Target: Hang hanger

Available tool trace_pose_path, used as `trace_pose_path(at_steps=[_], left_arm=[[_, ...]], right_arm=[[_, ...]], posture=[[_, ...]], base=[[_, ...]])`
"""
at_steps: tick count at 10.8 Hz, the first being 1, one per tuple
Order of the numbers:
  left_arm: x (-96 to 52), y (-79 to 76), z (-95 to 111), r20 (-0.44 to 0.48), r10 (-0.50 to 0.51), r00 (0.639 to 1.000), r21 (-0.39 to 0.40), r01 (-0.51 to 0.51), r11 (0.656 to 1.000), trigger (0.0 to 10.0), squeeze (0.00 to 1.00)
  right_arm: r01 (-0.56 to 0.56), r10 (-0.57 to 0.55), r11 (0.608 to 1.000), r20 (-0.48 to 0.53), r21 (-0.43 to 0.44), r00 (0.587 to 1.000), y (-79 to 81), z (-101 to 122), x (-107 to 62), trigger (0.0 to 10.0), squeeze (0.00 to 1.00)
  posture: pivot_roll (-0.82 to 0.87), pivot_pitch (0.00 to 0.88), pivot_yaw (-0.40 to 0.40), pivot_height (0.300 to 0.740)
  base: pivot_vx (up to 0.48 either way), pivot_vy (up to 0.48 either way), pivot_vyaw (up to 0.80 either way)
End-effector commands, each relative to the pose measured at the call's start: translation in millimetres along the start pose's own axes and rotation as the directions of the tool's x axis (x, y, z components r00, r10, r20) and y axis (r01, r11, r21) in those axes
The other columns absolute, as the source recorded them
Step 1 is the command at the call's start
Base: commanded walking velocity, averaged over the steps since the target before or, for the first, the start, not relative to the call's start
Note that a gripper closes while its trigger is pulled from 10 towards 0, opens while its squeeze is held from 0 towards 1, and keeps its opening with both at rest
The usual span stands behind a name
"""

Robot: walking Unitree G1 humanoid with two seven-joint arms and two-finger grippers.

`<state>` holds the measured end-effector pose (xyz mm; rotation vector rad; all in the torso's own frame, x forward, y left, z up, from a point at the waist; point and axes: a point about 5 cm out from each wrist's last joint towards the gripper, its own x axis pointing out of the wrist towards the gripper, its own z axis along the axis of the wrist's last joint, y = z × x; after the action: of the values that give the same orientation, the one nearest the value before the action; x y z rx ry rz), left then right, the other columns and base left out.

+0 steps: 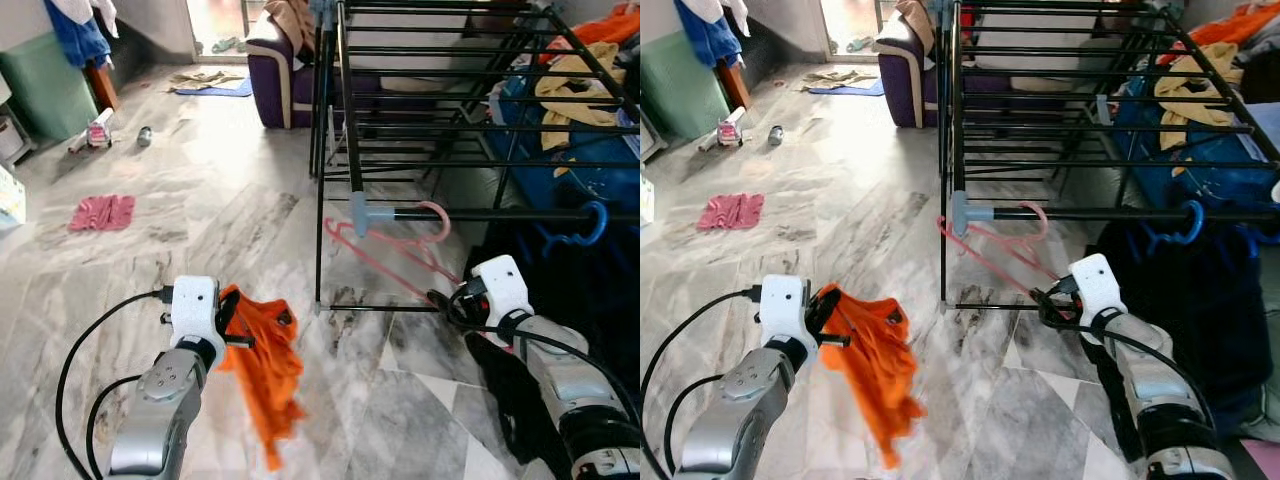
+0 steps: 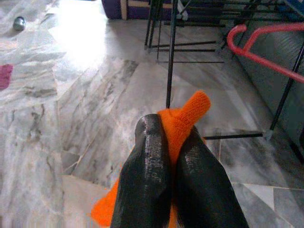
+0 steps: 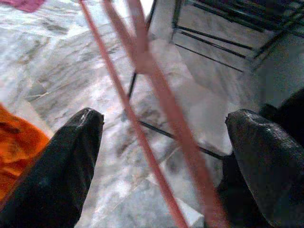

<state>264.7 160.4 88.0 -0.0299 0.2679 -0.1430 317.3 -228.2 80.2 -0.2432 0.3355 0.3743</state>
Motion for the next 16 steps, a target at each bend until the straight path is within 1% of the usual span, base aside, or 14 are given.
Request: trace_pose_path(at_steps=[1, 2, 3, 5, 6, 8, 11, 12, 14, 15, 16], left_arm=[[-1.5, -1.3, 6, 0.016, -0.012, 1.000, 0.013, 0.012, 1.000, 10.0, 0.00], [-0.9, -2.8, 6, 0.012, -0.020, 1.000, 0.017, 0.020, 1.000, 10.0, 0.00], [-0.2, -3.3, 7, 0.012, -0.022, 1.000, 0.018, 0.022, 1.000, 10.0, 0.00], [-0.6, -1.0, 5, 0.000, -0.013, 1.000, 0.024, 0.013, 1.000, 10.0, 0.00], [-0.2, -2.4, 4, -0.003, -0.014, 1.000, 0.023, 0.014, 1.000, 10.0, 0.00], [1.7, -5.9, 5, -0.002, -0.022, 1.000, 0.022, 0.022, 1.000, 10.0, 0.00], [1.9, -6.2, 3, -0.010, -0.021, 1.000, 0.017, 0.021, 1.000, 10.0, 0.00], [2.1, -7.6, 4, -0.009, -0.025, 1.000, 0.018, 0.026, 1.000, 10.0, 0.00], [3.0, -8.8, 5, -0.010, -0.032, 0.999, 0.022, 0.032, 0.999, 10.0, 0.00], [3.1, -8.8, 5, -0.011, -0.032, 0.999, 0.024, 0.033, 0.999, 10.0, 0.00], [2.9, -8.3, 5, -0.012, -0.031, 0.999, 0.025, 0.031, 0.999, 10.0, 0.00]], right_arm=[[-0.038, 0.038, 0.999, 0.004, -0.002, 0.999, 5.1, -1, 2.6, 10.0, 0.00], [-0.076, 0.076, 0.997, 0.014, 0.017, 0.997, 12.3, -3, 5.8, 2.5, 0.00], [-0.074, 0.073, 0.997, 0.003, 0.022, 0.997, 14.4, -6, 8.1, 0.0, 0.00], [-0.084, 0.084, 0.996, 0.003, 0.030, 0.996, 14.7, -7, 9.7, 0.0, 0.00], [-0.054, 0.055, 0.998, -0.008, 0.031, 0.998, 11.6, -9, 9.9, 0.0, 0.00], [-0.041, 0.041, 0.998, 0.004, 0.046, 0.999, 9.1, -8, 12.4, 0.0, 0.00], [-0.020, 0.019, 0.999, 0.022, 0.044, 1.000, 7.5, -5, 14.9, 0.0, 0.00], [-0.016, 0.015, 0.999, 0.036, 0.049, 0.999, 7.5, -4, 15.7, 0.5, 0.00], [-0.016, 0.014, 0.998, 0.044, 0.053, 0.999, 8.4, -3, 17.0, 0.2, 0.00], [-0.020, 0.017, 0.998, 0.051, 0.056, 0.999, 9.5, -3, 17.6, 0.2, 0.00], [-0.029, 0.025, 0.998, 0.063, 0.062, 0.998, 12.2, -1, 18.5, 0.0, 0.00]], posture=[[0.09, 0.096, -0.026, 0.740], [0.09, 0.099, -0.025, 0.740], [0.09, 0.099, -0.027, 0.740], [0.08, 0.097, -0.030, 0.740], [0.08, 0.093, -0.032, 0.740], [0.08, 0.088, -0.034, 0.740], [0.08, 0.085, -0.036, 0.740], [0.08, 0.085, -0.035, 0.740], [0.08, 0.082, -0.033, 0.740], [0.08, 0.082, -0.033, 0.740], [0.08, 0.081, -0.033, 0.740]], base=[[0.000, 0.000, 0.00], [0.000, 0.000, 0.00], [0.000, 0.000, 0.00], [0.000, 0.000, 0.00], [0.000, 0.000, 0.00], [0.000, 0.000, 0.00], [0.000, 0.000, 0.00], [0.000, 0.000, 0.00], [0.000, 0.000, 0.00], [0.000, 0.000, 0.00], [0.000, 0.000, 0.00]])
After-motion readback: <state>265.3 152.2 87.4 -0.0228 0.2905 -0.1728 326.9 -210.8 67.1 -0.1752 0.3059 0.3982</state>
